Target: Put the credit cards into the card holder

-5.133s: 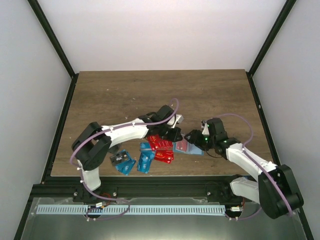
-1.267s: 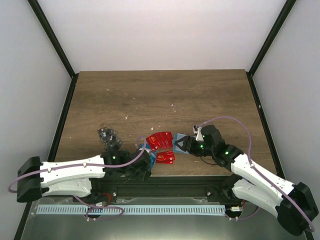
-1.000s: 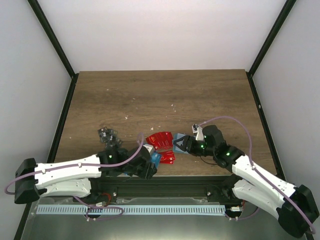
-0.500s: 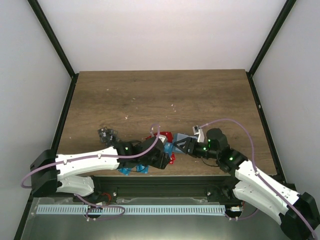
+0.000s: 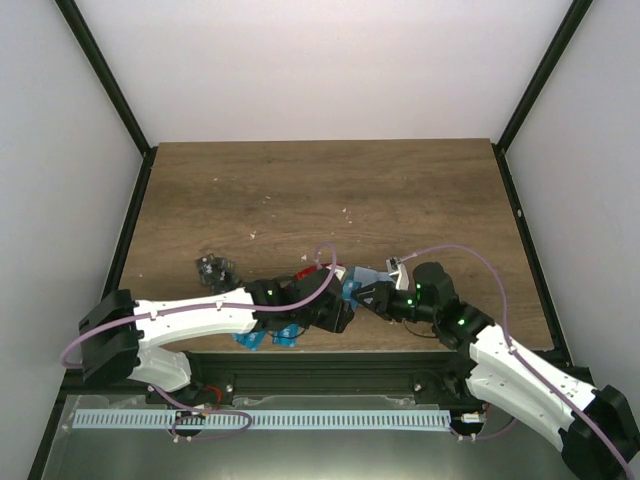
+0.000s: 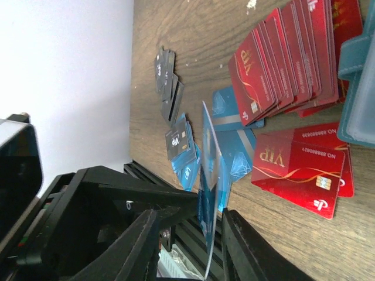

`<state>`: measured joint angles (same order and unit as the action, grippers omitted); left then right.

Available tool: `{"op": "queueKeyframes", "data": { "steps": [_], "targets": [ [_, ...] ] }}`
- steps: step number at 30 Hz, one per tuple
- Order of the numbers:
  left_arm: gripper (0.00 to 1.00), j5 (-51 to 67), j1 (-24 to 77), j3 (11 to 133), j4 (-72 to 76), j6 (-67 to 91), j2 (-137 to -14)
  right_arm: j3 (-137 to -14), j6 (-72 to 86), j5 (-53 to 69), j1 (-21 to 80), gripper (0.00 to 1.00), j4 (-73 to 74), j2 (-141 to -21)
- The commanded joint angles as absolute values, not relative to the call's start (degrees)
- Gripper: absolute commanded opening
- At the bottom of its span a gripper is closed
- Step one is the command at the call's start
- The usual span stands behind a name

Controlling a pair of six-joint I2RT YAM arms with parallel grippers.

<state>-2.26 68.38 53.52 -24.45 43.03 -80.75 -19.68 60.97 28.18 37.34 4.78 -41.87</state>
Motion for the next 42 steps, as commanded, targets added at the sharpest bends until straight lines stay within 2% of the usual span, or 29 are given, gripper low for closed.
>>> {"op": "queueKeyframes", "data": {
  "steps": [1,9,13,17,22,25,28,31,42],
  "targets": [
    [0.57,-2.0,68.2,55.6,-22.1,42.4,-81.8,-18.9,62.0,28.8,37.9,0.3,3.2,-41.7],
    [0.57,-1.5,68.1,56.4,-21.8,42.0,-82.7,-18.5,62.2,28.5,37.9,0.18,2.1,-43.1],
    [0.56,-1.8,68.1,56.6,-21.6,41.9,-83.4,-18.6,62.1,28.1,37.9,0.01,2.0,-44.2],
    [0.58,-1.8,67.5,56.9,-21.1,41.4,-84.3,-19.6,60.8,24.5,37.9,0.01,5.4,-43.8],
    [0.66,-0.2,65.4,57.4,-20.7,40.3,-85.9,-23.1,56.8,17.7,36.9,0.01,13.5,-43.7],
    [0.7,1.1,63.9,57.9,-20.2,37.8,-87.1,-22.9,54.6,17.9,33.3,0.01,15.2,-43.7],
    [0.7,2.4,61.9,58.8,-19.7,35.9,-89.1,-21.8,52.1,20.2,28.3,0.01,15.5,-43.7],
    [0.66,4.6,59.5,60.2,-19.4,33.9,-92.1,-21.4,49.2,21.8,24.3,0.01,15.6,-44.0],
    [0.4,10.8,55.5,70.5,-19.2,28.0,-105.4,-19.2,41.5,27.9,12.8,0.01,14.4,-46.1]
  ]
}}
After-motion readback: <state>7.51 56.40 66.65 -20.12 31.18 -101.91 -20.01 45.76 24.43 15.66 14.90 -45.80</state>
